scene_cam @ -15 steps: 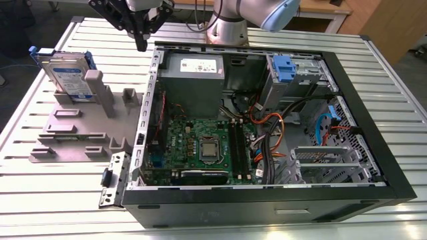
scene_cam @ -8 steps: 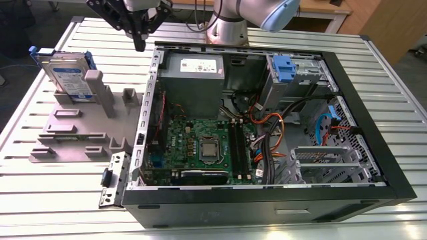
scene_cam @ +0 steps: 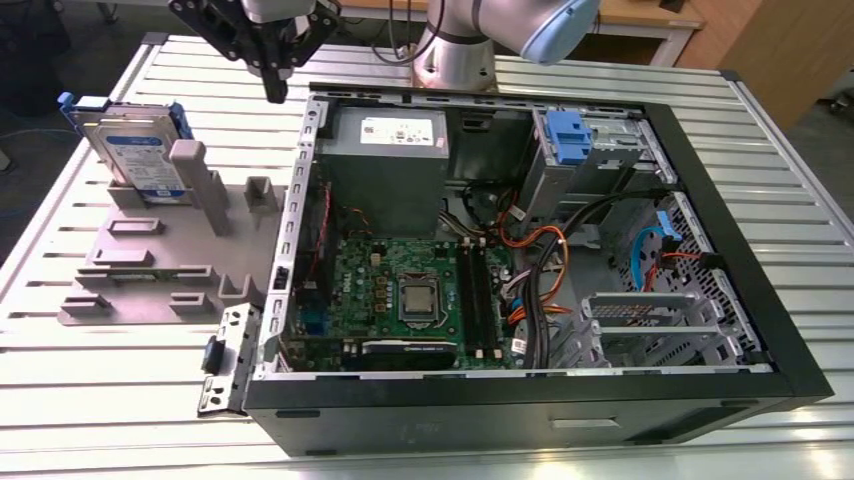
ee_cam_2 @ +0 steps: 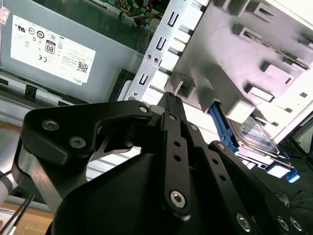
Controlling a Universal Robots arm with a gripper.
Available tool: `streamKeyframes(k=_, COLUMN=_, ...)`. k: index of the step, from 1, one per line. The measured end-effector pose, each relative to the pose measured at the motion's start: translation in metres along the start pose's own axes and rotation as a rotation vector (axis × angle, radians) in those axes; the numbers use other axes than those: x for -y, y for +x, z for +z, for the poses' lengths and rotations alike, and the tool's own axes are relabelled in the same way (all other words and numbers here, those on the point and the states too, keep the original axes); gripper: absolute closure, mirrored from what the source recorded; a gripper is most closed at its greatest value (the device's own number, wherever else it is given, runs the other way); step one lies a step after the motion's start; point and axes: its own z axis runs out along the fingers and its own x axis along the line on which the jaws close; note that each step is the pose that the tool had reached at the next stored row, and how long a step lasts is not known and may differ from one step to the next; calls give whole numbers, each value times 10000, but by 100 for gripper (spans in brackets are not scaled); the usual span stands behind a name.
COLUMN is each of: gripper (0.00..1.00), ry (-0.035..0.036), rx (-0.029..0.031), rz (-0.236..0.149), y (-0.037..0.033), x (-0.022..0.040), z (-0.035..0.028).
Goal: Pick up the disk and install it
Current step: 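Reach for the disk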
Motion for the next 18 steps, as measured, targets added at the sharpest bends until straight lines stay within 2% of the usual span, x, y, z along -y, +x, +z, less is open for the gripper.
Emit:
streamKeyframes(k=9, gripper=89, ry=4, rx=-48, rz=15, y=85, x=-12, z=8)
streamKeyframes(k=14, gripper=89, ry=3, rx=-54, rz=23, y=170, x=-24, z=14)
streamKeyframes(k=18, gripper=89, ry=5, rx=-55, rz=22, y=193, x=-22, z=13)
